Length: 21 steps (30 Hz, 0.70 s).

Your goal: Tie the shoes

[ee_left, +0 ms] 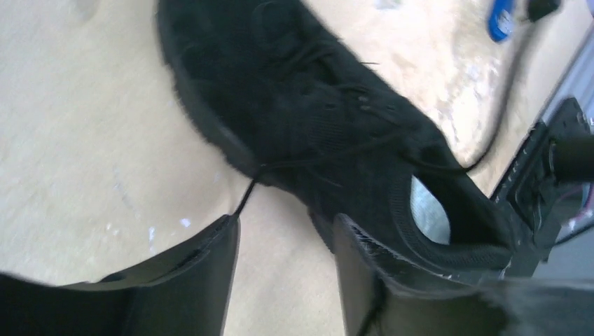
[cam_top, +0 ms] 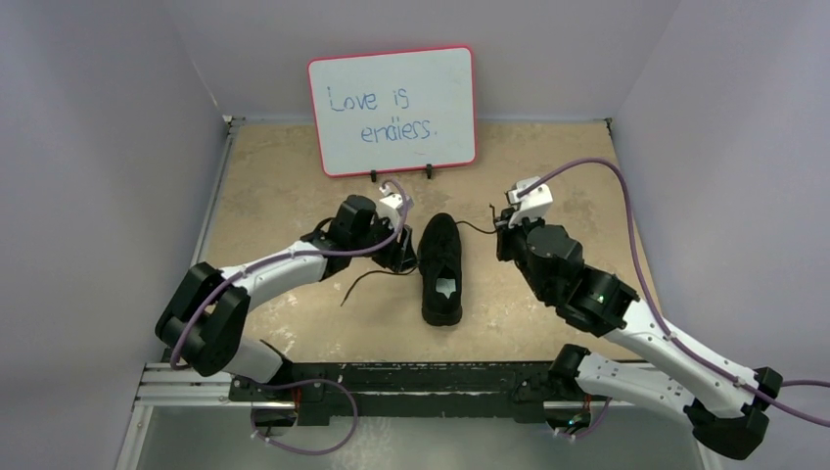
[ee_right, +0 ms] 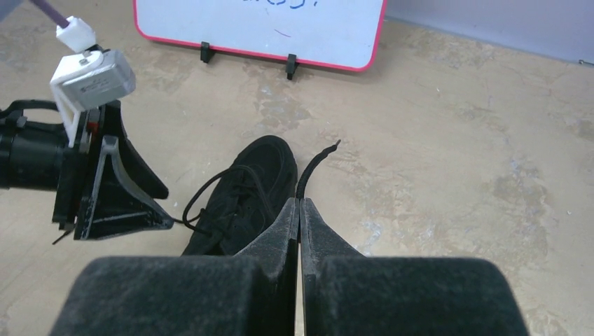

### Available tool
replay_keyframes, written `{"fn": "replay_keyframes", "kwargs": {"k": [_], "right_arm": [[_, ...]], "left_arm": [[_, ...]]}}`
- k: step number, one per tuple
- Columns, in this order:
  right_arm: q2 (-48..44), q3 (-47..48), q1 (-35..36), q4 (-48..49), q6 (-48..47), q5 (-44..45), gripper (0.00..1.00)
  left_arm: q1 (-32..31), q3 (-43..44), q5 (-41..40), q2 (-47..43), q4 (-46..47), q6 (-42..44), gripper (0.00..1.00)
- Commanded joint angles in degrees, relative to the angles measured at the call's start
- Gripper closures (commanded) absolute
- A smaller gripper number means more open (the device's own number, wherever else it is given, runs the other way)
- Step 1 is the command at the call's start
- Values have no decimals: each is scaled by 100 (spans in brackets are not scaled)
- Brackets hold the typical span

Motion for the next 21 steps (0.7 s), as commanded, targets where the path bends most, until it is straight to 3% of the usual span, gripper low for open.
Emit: {"fn": "replay_keyframes", "kwargs": {"k": [1,9,13,17,21], "right_arm": [[119,340,-6,108,-124,91,100],[218,570,-20,139,-325,108,100],[211,578,-24,145,-254,43,100],[204,644,-24,120,-239,-53,100],[168,648,-26,136,-234,-78,100]], "left_arm": [[-146,-254,580,-204,1755,690,56],[-175,198,1576,515,1775,1211,59],[-163,98,2217,877,2756,422,60],[-164,-159,2279,1133,3816,-281,61],[-172,101,2194,1399,3372,21,76]]}}
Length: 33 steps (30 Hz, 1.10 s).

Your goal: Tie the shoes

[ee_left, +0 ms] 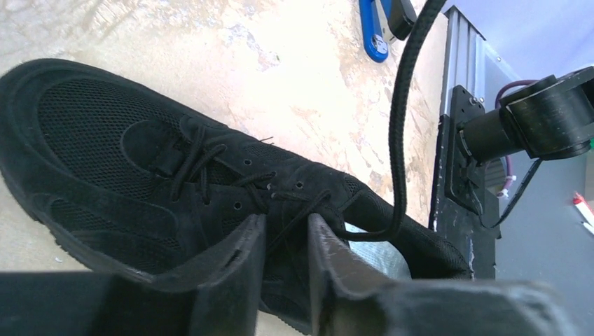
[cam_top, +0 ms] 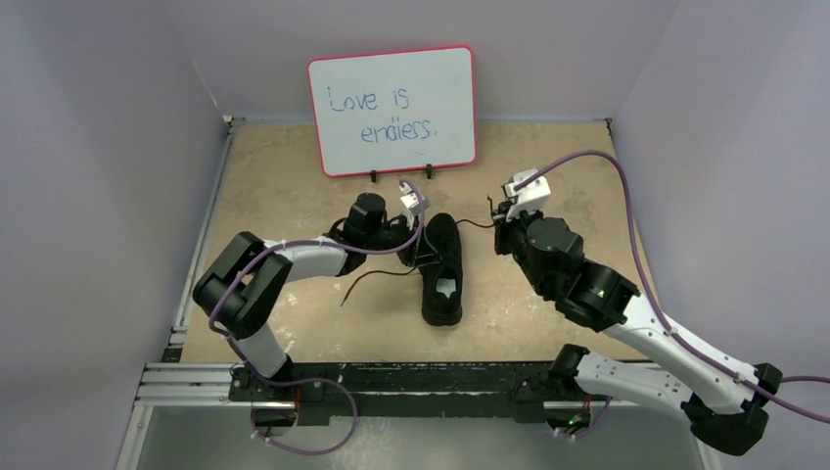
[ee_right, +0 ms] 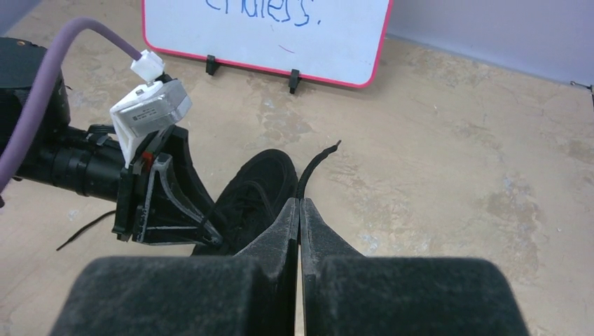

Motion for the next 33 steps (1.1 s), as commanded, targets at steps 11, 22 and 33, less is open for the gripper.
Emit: {"fn": "replay_keyframes", "kwargs": {"k": [11,22,33], "right_arm": [[-31,169,-17,414,25,-415,100],[415,-28,-842,1375,1210,-1152,100],[899,309,-1722,1194,1493,-2056,100]], "left_arm": [[-13,843,-30,-463,-1556,333,100],[-223,591,395,-529,164,-1445,100],[-196,553,297,-133,700,-1797,100]]}}
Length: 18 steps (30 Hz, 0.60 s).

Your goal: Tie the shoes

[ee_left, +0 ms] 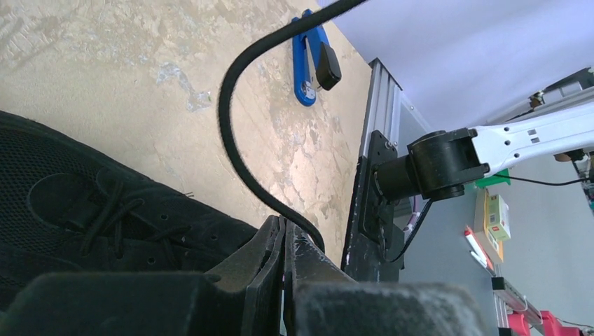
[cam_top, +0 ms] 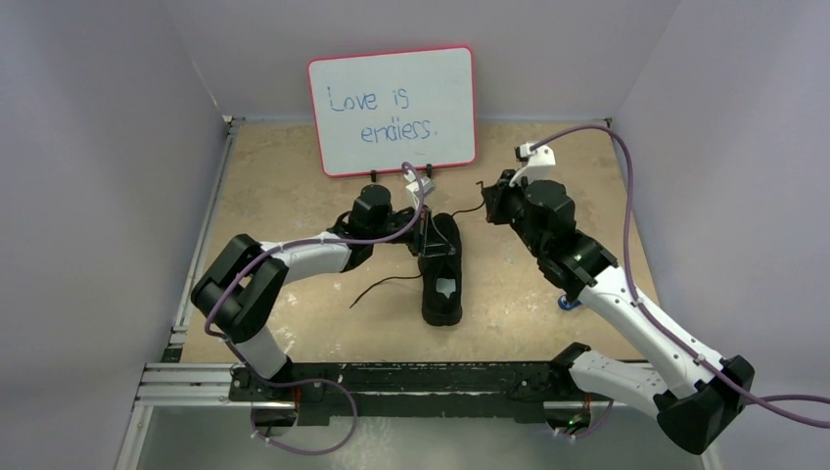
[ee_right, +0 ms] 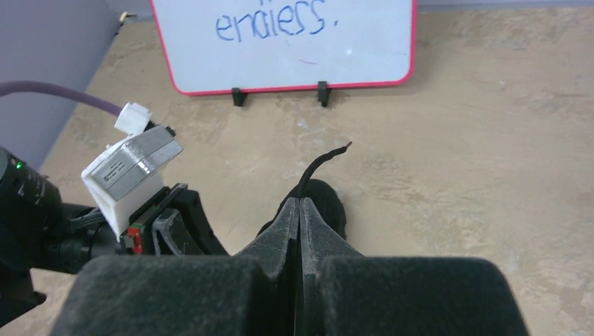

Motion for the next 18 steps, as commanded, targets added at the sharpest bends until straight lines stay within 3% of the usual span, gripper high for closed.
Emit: {"fn": "replay_keyframes", "kwargs": {"k": [1,4,12,18], "right_arm": [[-18,303,-32,206,128,-393,100],[-106,246,-50,149,166,-353,100],[-164,232,-124,117,130,-311,100],[-149,202,-159,121,140,-343,100]], "left_arm": [[33,131,3,-66,338,-35,100],[80,176,-149,-129,-60,185,100],[512,-286,-956,-794,-315,403,67],[1151,-637,-1000,-1208,-578,403,58]]}}
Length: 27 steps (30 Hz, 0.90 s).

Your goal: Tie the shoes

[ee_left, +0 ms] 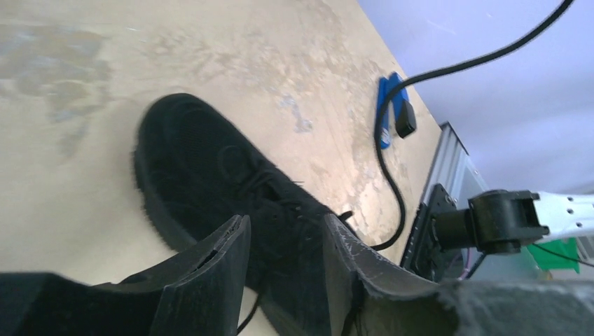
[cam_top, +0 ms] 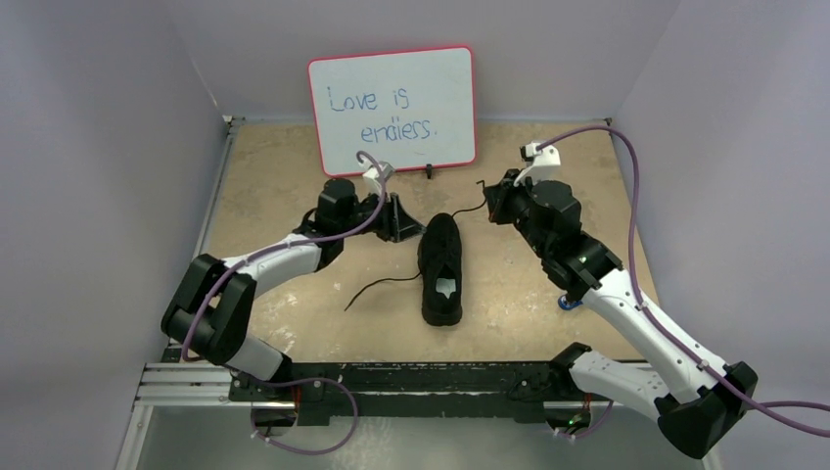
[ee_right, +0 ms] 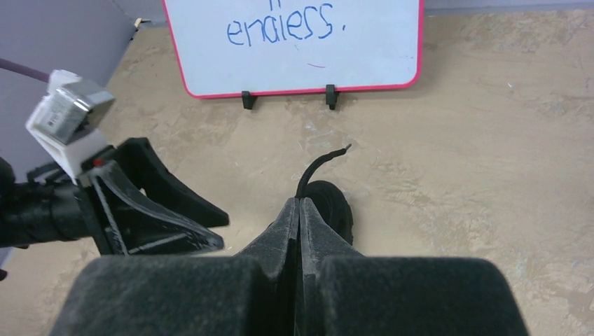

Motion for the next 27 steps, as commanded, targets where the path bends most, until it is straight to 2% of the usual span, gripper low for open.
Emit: {"fn": "replay_keyframes", "kwargs": {"k": [1,4,6,14,24,27], "right_arm": [[-66,185,-46,135,60,-96,100],[-63,193,-72,134,37,-97,100],[-54,211,-94,135,25,-80,100],[185,332,-143,161,82,-250,100],[363,439,-196,169,90,-338,100],[378,448,-225,177,98,-351,100]], "left_arm": [[393,-288,-54,-435,-4,200,54],[288,-418,430,-399,211,315,35],[131,-539,626,-343,630,317,33],[-604,-382,630,218,1375,378,36],[-654,-70,811,677,1537,485,39],[-646,16,710,687,1183,784,40]]}}
